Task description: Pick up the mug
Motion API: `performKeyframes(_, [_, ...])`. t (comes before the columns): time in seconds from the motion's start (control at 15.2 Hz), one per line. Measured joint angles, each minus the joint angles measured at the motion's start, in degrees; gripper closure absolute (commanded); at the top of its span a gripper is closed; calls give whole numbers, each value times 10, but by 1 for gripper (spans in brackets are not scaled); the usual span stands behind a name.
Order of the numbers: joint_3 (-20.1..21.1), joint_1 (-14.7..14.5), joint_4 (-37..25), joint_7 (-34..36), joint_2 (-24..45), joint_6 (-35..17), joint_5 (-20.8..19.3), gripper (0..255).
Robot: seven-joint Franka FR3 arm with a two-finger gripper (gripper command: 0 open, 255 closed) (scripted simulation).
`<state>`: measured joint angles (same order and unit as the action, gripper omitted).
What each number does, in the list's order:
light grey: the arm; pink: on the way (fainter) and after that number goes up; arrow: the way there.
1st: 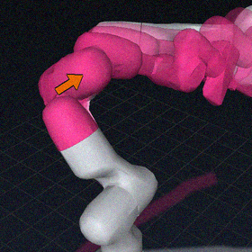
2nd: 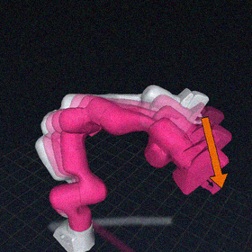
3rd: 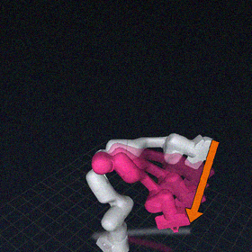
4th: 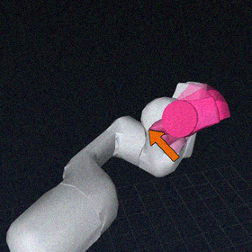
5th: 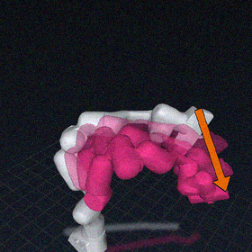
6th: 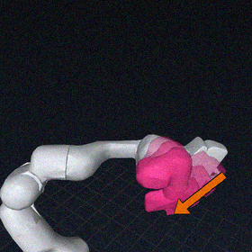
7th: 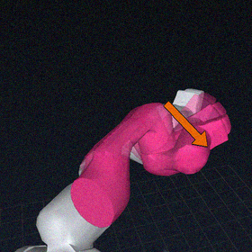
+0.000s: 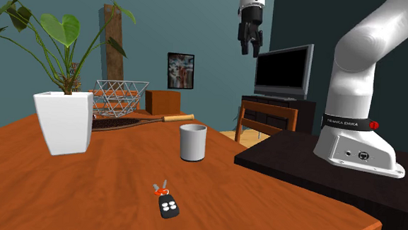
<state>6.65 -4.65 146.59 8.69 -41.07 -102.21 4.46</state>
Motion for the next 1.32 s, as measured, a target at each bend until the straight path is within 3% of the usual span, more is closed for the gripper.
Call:
performKeyframes(0.26, [44, -19, 21, 46, 36, -57, 25, 0])
performKeyframes(0.79, [139, -42, 5, 148, 175, -179, 50, 0])
performKeyframes(0.99, [169, -44, -2, 186, 233, -228, 43, 0])
performKeyframes(1.32, [216, -43, -53, 272, 356, -291, -6, 0])
